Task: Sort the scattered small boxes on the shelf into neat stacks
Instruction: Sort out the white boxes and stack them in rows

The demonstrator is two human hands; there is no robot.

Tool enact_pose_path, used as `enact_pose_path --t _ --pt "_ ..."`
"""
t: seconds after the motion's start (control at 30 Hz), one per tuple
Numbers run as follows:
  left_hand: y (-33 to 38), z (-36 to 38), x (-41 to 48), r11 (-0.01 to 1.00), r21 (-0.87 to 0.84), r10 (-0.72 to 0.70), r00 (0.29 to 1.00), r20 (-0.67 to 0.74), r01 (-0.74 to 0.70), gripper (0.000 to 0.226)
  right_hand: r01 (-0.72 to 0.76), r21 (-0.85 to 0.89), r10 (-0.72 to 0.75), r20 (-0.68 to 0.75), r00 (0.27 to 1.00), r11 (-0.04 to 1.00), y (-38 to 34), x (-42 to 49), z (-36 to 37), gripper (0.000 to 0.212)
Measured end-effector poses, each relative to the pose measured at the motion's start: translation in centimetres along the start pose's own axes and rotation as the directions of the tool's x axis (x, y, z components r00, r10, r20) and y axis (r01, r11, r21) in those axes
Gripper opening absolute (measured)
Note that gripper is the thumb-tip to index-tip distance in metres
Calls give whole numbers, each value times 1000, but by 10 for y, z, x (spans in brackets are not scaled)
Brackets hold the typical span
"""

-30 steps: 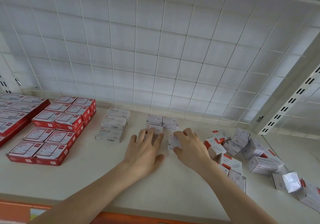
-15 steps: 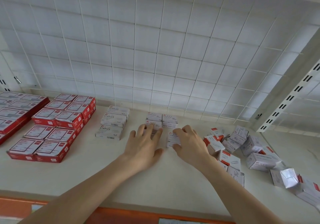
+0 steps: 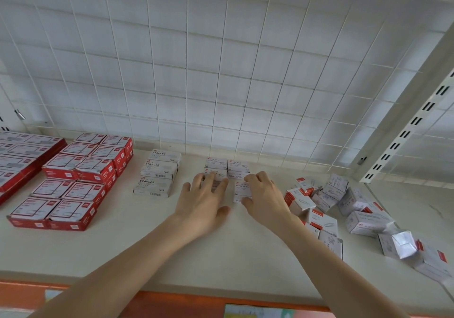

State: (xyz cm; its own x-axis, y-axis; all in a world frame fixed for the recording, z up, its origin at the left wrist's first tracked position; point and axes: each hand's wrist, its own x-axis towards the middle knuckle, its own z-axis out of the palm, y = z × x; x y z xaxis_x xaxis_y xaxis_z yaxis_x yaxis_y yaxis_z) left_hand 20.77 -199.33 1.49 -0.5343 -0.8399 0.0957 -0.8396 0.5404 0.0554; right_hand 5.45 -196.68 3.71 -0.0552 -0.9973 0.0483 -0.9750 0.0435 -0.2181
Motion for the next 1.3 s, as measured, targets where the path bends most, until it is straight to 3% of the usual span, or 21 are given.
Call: enact_pose_path --t 0.5,1.3 --pt "-5 -13 1 998 -40 -44 997 59 46 58 1 11 -1 -69 998 1000 -8 19 2 30" --pt "-5 -17 3 996 -88 0 998 67 6 56 61 30 -57 -99 993 998 -5 24 8 30"
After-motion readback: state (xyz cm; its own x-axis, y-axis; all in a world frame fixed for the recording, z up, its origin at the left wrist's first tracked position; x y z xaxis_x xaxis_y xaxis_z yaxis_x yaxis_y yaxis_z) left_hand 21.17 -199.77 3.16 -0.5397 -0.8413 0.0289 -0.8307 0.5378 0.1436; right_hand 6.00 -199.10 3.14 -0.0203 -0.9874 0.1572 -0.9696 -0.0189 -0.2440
